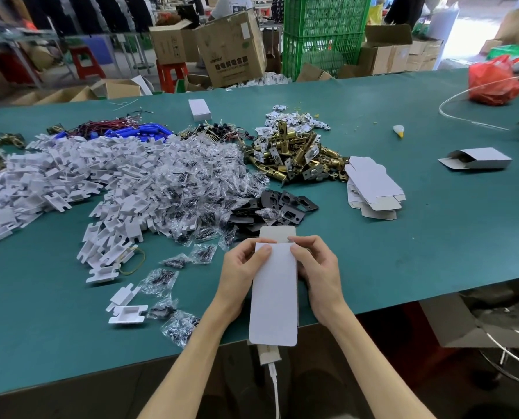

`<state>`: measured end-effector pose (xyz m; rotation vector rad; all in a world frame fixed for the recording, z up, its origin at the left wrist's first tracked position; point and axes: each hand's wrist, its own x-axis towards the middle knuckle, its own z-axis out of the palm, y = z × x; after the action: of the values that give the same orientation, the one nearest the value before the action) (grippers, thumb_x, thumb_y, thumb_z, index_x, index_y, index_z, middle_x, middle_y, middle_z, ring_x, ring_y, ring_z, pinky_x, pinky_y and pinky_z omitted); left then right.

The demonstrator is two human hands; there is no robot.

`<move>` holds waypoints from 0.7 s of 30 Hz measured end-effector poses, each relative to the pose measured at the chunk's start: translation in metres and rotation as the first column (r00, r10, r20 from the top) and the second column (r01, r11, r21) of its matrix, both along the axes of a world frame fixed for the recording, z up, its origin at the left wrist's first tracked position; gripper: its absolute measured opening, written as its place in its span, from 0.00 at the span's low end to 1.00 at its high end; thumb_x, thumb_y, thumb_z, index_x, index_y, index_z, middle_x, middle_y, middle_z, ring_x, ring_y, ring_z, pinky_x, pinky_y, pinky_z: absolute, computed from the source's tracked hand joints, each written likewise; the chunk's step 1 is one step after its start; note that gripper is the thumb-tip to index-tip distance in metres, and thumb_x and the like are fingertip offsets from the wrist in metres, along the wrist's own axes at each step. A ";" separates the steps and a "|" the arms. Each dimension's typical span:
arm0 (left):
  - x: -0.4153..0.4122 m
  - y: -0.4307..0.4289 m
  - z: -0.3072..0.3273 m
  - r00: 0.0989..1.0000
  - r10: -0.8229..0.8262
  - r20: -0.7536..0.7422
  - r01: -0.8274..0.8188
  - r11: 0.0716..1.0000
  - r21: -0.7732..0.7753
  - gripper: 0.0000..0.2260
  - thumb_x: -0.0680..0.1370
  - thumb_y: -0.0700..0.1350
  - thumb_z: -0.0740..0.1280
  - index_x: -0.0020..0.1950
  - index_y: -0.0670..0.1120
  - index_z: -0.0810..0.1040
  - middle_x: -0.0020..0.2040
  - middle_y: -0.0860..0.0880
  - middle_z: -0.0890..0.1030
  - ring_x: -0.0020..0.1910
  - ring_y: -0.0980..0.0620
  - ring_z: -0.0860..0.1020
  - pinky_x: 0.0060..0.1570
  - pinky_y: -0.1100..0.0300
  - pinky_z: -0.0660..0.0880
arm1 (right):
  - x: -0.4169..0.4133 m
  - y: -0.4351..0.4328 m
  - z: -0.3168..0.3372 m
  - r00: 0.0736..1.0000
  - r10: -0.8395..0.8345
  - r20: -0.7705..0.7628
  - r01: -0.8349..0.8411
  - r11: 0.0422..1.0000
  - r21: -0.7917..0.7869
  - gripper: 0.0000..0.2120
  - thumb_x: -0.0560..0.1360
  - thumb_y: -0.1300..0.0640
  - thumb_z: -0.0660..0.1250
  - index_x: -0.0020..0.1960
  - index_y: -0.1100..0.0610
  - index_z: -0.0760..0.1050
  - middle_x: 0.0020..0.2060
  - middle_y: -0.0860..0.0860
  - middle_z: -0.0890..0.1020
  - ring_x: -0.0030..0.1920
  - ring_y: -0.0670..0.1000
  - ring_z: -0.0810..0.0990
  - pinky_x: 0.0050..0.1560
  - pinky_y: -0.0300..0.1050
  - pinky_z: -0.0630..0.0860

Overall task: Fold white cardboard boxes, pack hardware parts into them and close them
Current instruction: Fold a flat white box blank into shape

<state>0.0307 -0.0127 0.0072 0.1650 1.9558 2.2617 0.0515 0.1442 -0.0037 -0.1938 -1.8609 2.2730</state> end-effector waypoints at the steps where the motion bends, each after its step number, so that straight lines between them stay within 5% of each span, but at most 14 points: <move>1: 0.000 0.000 0.000 1.000 -0.004 0.002 0.004 1.000 -0.002 0.07 0.77 0.50 0.72 0.52 0.49 0.85 0.49 0.41 0.85 0.44 0.47 0.82 0.42 0.51 0.79 | 0.000 0.000 0.000 1.000 0.000 0.001 0.000 1.000 0.005 0.08 0.73 0.49 0.71 0.49 0.52 0.81 0.48 0.51 0.84 0.47 0.53 0.79 0.47 0.54 0.76; 9: 0.000 0.000 0.001 1.000 0.011 0.013 -0.011 1.000 0.006 0.13 0.78 0.52 0.70 0.55 0.44 0.85 0.50 0.41 0.86 0.42 0.48 0.82 0.39 0.55 0.78 | 0.002 -0.001 0.000 1.000 0.023 -0.018 -0.022 0.999 0.034 0.08 0.74 0.49 0.69 0.48 0.53 0.80 0.48 0.55 0.83 0.47 0.55 0.78 0.48 0.57 0.75; 21: -0.003 -0.001 -0.003 0.999 0.009 0.038 -0.011 0.999 0.048 0.09 0.76 0.51 0.73 0.52 0.48 0.85 0.52 0.38 0.85 0.46 0.44 0.81 0.49 0.43 0.77 | 0.001 -0.001 0.000 0.999 0.038 -0.030 -0.038 0.999 0.017 0.06 0.75 0.52 0.70 0.48 0.54 0.80 0.47 0.53 0.84 0.45 0.52 0.80 0.46 0.54 0.76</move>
<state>0.0276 -0.0140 0.0037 0.1177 1.8891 2.3020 0.0527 0.1432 -0.0037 -0.1214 -1.8833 2.2714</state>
